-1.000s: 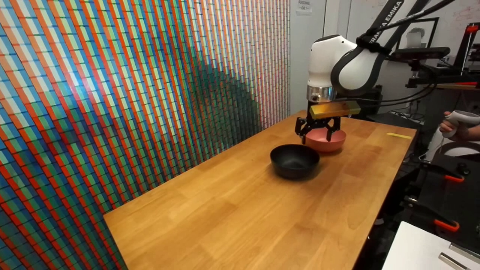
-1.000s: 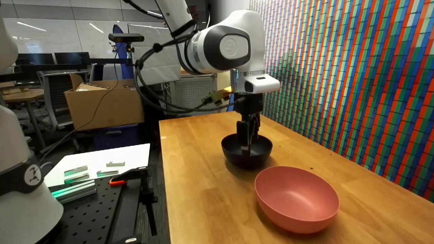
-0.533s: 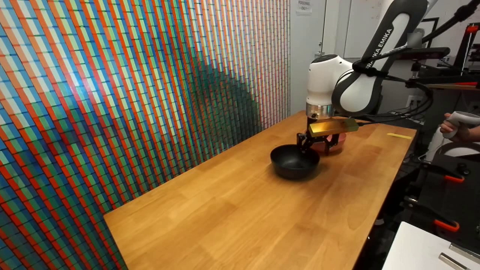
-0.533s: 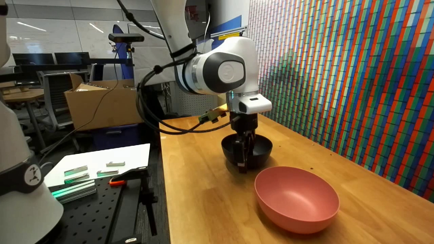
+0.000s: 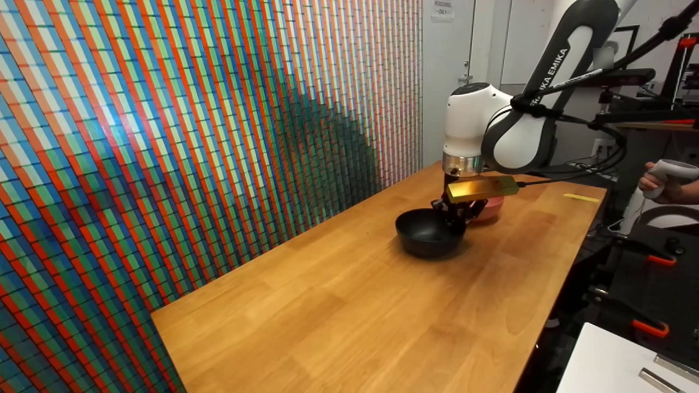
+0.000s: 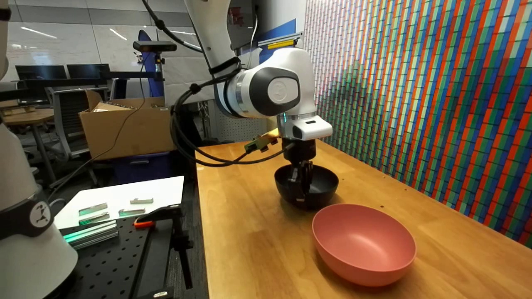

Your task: Put the black bowl on top of the pink bowl

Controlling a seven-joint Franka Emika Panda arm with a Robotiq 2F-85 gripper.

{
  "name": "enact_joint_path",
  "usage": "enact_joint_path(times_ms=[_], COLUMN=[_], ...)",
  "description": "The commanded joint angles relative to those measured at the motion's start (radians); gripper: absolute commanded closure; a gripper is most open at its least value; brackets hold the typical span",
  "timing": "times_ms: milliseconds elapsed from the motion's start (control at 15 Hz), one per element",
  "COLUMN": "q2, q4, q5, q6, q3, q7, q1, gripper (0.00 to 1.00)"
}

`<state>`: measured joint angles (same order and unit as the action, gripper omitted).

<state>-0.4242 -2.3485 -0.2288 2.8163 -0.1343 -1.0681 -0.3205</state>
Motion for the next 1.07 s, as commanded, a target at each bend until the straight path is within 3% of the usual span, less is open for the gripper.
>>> enact_joint_path(times_ms=[0,467,1000], q2=[-0.012,0.049,0.180], q4=[0.020,0.035,0.016], q5=[0.001,0.023,0.009], q6=[0.015,-0.008,-0.004], q3=[-0.030,-0.027,-0.088], q7=[-0.017,0.001,-0.005], q1=[-0.030,-0.003,0.065], gripper=[0.96,0.93,0.94])
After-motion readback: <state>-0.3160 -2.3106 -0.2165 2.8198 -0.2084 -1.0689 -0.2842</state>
